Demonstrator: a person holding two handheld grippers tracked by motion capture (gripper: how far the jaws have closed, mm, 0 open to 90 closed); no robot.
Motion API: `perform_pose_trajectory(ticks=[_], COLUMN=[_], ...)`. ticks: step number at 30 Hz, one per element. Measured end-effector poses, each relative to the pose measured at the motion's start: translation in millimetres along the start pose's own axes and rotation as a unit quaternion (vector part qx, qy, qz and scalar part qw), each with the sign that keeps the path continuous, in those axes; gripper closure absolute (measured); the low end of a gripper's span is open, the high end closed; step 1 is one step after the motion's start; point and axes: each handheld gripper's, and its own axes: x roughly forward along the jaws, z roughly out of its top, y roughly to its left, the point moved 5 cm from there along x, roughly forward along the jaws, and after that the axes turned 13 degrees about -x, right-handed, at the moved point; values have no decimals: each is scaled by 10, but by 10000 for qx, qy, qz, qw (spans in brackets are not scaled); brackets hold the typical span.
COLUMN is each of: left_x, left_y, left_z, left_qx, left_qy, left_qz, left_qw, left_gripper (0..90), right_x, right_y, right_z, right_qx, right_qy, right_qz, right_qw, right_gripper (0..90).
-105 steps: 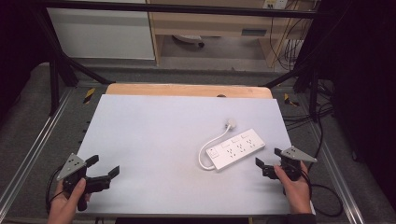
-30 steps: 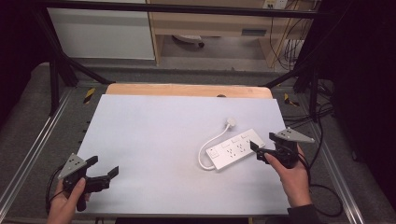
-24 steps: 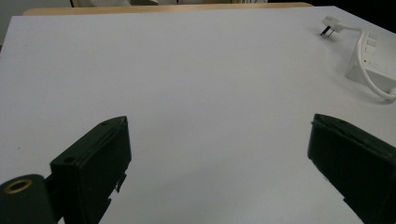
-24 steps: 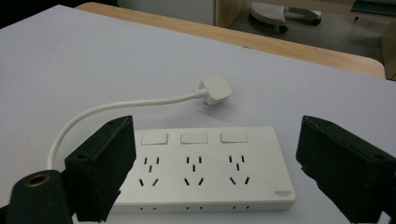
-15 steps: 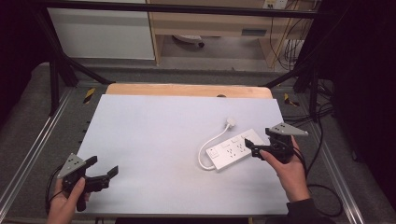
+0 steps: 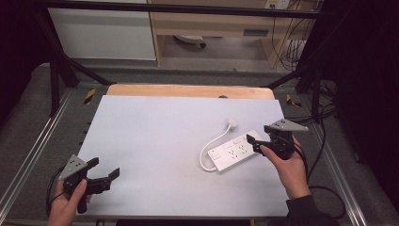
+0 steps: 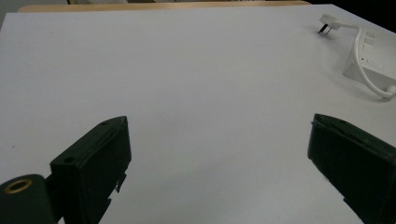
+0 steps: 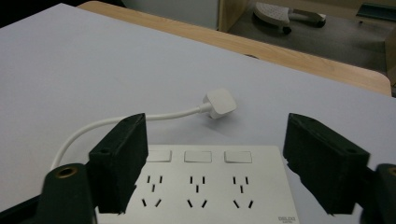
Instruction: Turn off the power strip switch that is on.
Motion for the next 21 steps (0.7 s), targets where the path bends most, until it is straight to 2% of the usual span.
perform_pose_trajectory(ticks=[5, 9, 14, 21], left_x=[1, 5, 3, 3], left_y=[0, -4, -5, -9], left_z=[-1, -1, -2, -5], left_qx=[5, 6, 4, 6], left_qy=[3, 1, 10, 14], left_qz=[-3, -16, -22, -28], left_qw=[10000, 10000, 10000, 10000], left_gripper=[58, 58, 58, 58], right_x=[24, 32, 59, 119], right_y=[19, 28, 44, 89], right_z=[31, 51, 87, 112], right_qx=[-116, -219, -263, -340], right_qy=[-24, -91, -120, -137], right_qz=[28, -30, 42, 177], right_qw=[9999, 9997, 9996, 9992], right_gripper=[369, 514, 636, 725])
